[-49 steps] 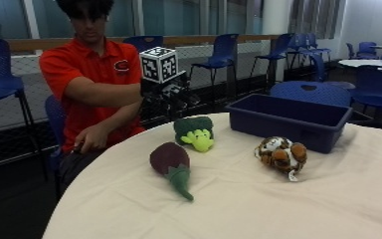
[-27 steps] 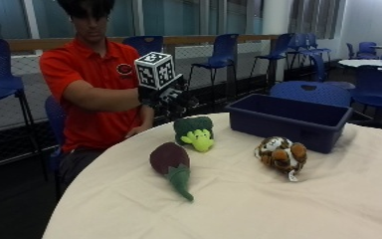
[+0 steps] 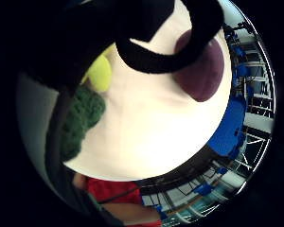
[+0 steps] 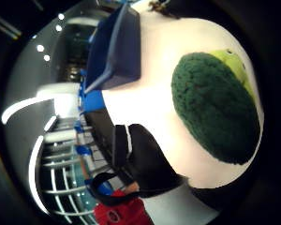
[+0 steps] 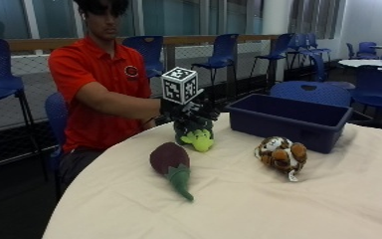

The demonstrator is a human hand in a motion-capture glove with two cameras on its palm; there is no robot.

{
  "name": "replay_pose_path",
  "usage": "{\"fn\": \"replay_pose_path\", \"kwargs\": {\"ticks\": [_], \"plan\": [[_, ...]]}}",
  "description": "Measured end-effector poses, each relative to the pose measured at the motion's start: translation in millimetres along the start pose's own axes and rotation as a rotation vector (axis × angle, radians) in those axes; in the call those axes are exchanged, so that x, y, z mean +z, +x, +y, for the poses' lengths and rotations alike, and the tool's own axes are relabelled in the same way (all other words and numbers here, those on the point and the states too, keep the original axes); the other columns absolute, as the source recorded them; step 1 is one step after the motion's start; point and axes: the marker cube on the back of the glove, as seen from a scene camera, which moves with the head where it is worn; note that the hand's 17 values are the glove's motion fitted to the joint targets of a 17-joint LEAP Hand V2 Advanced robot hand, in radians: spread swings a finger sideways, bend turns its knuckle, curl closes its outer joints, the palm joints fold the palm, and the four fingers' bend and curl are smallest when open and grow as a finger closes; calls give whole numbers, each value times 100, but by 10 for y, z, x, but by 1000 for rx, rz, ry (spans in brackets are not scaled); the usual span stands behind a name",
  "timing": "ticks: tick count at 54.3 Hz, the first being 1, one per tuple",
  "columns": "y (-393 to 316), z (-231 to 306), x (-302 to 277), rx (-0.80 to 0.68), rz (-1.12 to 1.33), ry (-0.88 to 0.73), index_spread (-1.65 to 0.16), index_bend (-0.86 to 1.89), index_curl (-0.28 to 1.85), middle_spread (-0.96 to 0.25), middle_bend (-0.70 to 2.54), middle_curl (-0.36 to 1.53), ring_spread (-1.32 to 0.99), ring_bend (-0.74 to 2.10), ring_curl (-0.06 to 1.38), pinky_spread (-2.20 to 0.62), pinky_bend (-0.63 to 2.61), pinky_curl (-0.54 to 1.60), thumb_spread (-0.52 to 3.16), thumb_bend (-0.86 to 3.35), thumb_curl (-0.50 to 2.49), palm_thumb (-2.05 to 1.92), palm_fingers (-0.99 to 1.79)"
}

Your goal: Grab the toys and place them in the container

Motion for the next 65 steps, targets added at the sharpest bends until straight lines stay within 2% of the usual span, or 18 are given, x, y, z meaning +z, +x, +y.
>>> {"fn": "replay_pose_path", "kwargs": {"ticks": [8, 16, 23, 26, 27, 32, 35, 39, 41, 44, 46, 49, 65], "plan": [[-58, -148, 176, 58, 73, -67, -36, 16, 31, -8, 9, 22, 0, 13, 8, 10, 92, 37, 116, -6, 21, -7, -15], [4, -214, 415, 112, 113, -210, -36, 16, 30, -6, 8, 19, 3, 14, 8, 11, 115, 43, 114, -5, 21, -5, -17], [22, -242, 422, 145, 151, -155, -37, 24, 34, -4, 9, 17, 4, 12, 7, 8, 121, 44, 119, -1, 24, 1, -16], [10, -241, 422, 147, 163, -127, -39, 37, 38, -5, 16, 18, 4, 17, 7, 5, 113, 42, 127, 4, 27, 9, 4], [4, -240, 419, 146, 167, -116, -39, 33, 36, -4, 13, 18, 4, 14, 7, 5, 116, 43, 126, 2, 27, 7, -6], [-45, -225, 381, 116, 195, -48, -39, 40, 39, -11, 25, 22, 0, 26, 9, -8, 104, 37, 136, 11, 32, 22, 27], [-81, -214, 323, 86, 207, -19, -38, 26, 35, -19, 32, 25, -10, 45, 13, -22, 109, 36, 140, 19, 36, 36, 60], [-115, -192, 232, 49, 182, -4, -38, 18, 36, -26, 32, 27, -20, 62, 21, -30, 108, 36, 137, 24, 42, 48, 72], [-119, -186, 181, 38, 168, 1, -38, 16, 36, -29, 32, 27, -23, 62, 21, -33, 107, 37, 136, 25, 44, 51, 70], [-122, -185, 87, 25, 152, 10, -38, 17, 37, -34, 40, 31, -32, 68, 24, -37, 104, 37, 127, 26, 50, 59, 85], [-131, -190, 22, 20, 148, 13, -38, 14, 37, -36, 37, 31, -34, 68, 25, -38, 104, 37, 125, 25, 52, 59, 78], [-174, -220, -146, 7, 136, 17, -39, 18, 39, -39, 45, 34, -40, 73, 28, -41, 101, 37, 117, 26, 56, 64, 92], [-872, -733, -1083, -79, 135, 125, -42, 19, 48, -49, 47, 42, -52, 75, 34, -45, 97, 40, 94, 23, 73, 69, 94]]}}
